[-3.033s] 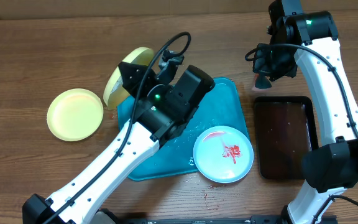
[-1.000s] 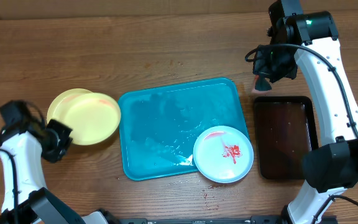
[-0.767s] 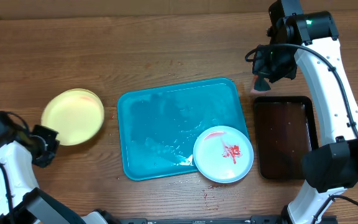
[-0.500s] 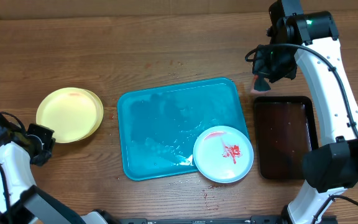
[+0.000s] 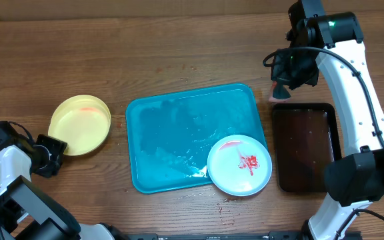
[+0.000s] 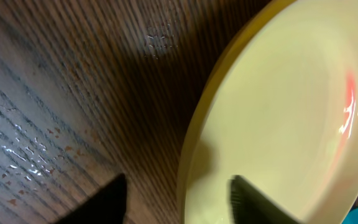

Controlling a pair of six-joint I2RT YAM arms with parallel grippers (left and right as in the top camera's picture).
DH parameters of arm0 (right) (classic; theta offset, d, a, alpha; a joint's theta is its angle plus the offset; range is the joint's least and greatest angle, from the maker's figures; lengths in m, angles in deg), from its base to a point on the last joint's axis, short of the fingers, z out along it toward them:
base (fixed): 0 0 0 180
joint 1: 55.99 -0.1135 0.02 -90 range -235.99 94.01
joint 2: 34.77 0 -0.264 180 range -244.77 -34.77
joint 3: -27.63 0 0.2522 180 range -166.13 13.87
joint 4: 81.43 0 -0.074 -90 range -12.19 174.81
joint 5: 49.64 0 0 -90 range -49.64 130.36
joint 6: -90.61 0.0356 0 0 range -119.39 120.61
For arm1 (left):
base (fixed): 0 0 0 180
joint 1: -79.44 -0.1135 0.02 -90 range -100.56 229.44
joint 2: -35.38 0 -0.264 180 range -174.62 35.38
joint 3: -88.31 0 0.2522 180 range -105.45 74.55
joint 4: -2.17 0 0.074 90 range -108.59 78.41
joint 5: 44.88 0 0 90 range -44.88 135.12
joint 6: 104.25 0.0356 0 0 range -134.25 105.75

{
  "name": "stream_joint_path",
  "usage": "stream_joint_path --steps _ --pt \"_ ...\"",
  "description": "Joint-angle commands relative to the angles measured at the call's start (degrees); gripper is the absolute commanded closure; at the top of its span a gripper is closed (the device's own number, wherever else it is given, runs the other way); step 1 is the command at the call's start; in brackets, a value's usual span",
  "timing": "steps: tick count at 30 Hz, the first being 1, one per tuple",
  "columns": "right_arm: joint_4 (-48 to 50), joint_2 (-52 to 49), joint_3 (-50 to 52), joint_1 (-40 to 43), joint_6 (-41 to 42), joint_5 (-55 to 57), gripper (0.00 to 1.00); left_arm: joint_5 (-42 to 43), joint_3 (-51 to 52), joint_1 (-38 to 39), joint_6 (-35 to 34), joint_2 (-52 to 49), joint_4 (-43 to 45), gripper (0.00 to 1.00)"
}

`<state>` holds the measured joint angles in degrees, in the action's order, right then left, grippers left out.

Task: Clean dirty plates on tray and stack at the side
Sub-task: 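Release the stacked plate and move the left gripper to the white plate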

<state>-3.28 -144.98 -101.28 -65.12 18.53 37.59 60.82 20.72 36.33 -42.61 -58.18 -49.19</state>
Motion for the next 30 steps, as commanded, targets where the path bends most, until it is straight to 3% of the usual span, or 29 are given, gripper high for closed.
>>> stream_joint_path --steps 1,3,10,18,23,30 --pt "0.15 0.04 -0.31 0.20 -0.42 -0.33 0.96 0.92 -1.62 0.52 0.52 -0.17 0.17 0.38" --pt "0.17 0.04 -0.31 0.20 -0.42 -0.33 0.96 1.27 -2.12 1.05 1.16 -0.17 0.20 0.38" --pt "0.31 0.04 -0.31 0.20 -0.42 -0.33 0.96 1.68 -4.63 6.47 5.29 -0.17 0.83 0.65" --pt "0.04 0.04 -0.31 0.20 -0.42 -0.33 0.96 -0.70 -6.36 10.32 4.28 -0.17 0.46 0.65" --pt "0.11 0.04 -0.31 0.20 -0.42 -0.33 0.96 -0.70 -6.36 10.32 4.13 -0.17 -1.60 0.53" --pt "0.09 0.04 -0.31 0.20 -0.39 -0.33 0.96 -0.74 -8.57 12.55 6.45 1.09 -6.01 0.69"
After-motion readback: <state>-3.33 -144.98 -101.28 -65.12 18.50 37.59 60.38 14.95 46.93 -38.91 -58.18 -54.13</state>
